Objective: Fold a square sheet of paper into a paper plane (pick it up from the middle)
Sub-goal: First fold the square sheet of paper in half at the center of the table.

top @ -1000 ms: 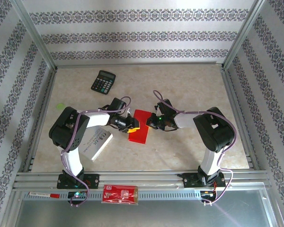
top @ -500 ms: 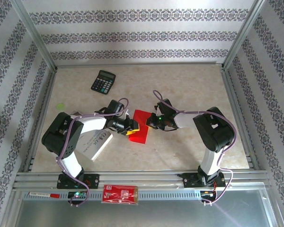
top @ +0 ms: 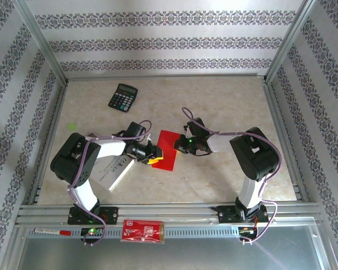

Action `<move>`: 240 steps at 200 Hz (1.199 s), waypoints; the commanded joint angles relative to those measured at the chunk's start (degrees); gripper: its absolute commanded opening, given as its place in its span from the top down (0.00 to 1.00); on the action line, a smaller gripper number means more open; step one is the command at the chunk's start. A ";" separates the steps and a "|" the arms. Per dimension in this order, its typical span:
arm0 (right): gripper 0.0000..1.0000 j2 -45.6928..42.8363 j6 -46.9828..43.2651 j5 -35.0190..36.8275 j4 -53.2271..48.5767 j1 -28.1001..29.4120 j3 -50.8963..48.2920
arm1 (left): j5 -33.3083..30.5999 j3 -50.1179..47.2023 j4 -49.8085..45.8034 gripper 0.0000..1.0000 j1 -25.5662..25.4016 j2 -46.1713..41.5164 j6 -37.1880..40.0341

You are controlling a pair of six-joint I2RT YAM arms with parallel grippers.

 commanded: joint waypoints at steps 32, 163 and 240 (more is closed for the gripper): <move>1.00 3.82 -1.23 7.93 -9.15 -0.36 -3.02 | 1.60 -1.63 1.69 0.58 -1.40 -5.66 -2.22; 1.00 3.19 -1.50 8.11 -9.11 -0.72 -3.82 | -1.16 -6.31 -4.36 0.60 2.00 -5.12 0.84; 1.00 2.86 -1.58 7.98 -8.99 -0.63 -3.54 | 2.43 -1.45 4.78 0.68 2.24 -5.26 -3.70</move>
